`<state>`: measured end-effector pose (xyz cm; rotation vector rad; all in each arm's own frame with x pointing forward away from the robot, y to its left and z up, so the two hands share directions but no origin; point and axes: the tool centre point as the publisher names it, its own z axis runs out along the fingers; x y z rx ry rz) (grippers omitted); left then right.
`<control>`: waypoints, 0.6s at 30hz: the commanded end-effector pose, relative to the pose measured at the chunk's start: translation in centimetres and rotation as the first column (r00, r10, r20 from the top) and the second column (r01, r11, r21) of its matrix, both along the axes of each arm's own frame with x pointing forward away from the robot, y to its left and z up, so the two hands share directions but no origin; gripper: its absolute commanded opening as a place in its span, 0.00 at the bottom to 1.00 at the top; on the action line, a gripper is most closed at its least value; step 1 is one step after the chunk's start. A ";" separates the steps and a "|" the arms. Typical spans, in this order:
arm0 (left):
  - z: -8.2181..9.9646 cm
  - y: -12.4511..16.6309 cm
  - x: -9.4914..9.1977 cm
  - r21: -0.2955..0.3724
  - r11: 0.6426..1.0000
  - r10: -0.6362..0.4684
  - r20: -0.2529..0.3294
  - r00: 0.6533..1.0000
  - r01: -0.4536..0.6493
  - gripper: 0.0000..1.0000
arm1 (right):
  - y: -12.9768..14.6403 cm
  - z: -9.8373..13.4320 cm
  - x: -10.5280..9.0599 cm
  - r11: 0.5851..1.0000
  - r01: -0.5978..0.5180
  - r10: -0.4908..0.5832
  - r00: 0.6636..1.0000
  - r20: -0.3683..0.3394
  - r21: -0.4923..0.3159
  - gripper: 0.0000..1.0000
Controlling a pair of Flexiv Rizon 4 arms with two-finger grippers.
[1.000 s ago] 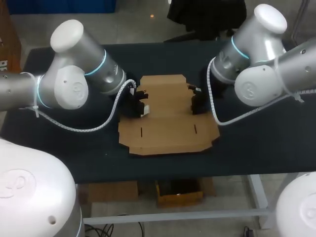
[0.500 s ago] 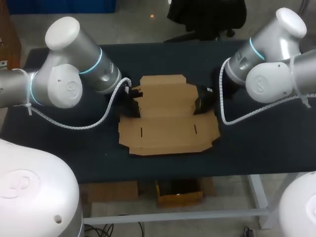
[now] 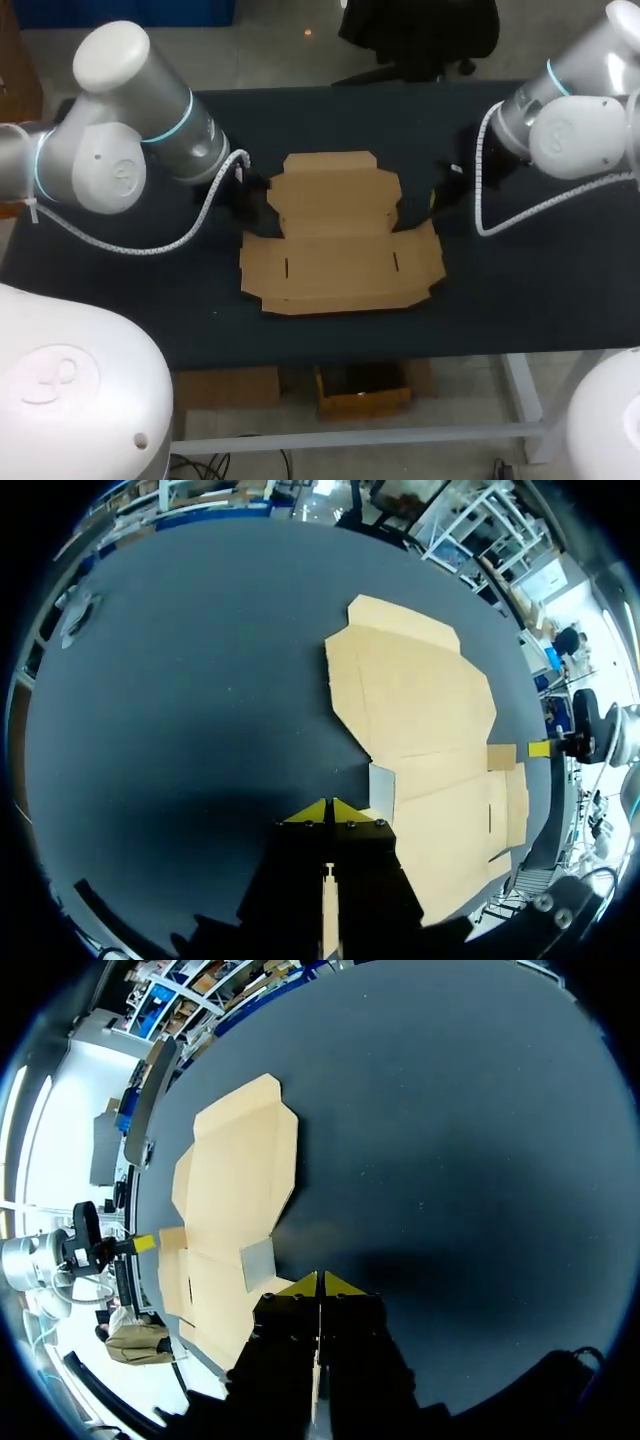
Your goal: Assemble the packaging by folding the flat box into shape, placing the metal phone stand inside, and closing the box properly
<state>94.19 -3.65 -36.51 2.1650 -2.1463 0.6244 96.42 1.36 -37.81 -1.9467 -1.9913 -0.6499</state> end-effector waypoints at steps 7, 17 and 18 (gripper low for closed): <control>3.1 2.0 -0.7 -0.026 0.999 -0.045 -0.030 0.999 0.044 0.00 | -1.7 2.6 -0.7 0.999 -0.043 0.043 0.999 -0.016 0.032 0.00; 5.4 3.6 -3.7 -0.060 0.996 -0.076 -0.069 0.995 0.072 0.00 | -2.3 5.8 -4.1 0.997 -0.080 0.079 0.996 -0.030 -0.010 0.00; 5.5 3.7 -4.2 -0.061 0.995 -0.077 -0.069 0.995 0.073 0.00 | -2.4 6.0 -4.7 0.997 -0.076 0.076 0.997 -0.027 -0.019 0.00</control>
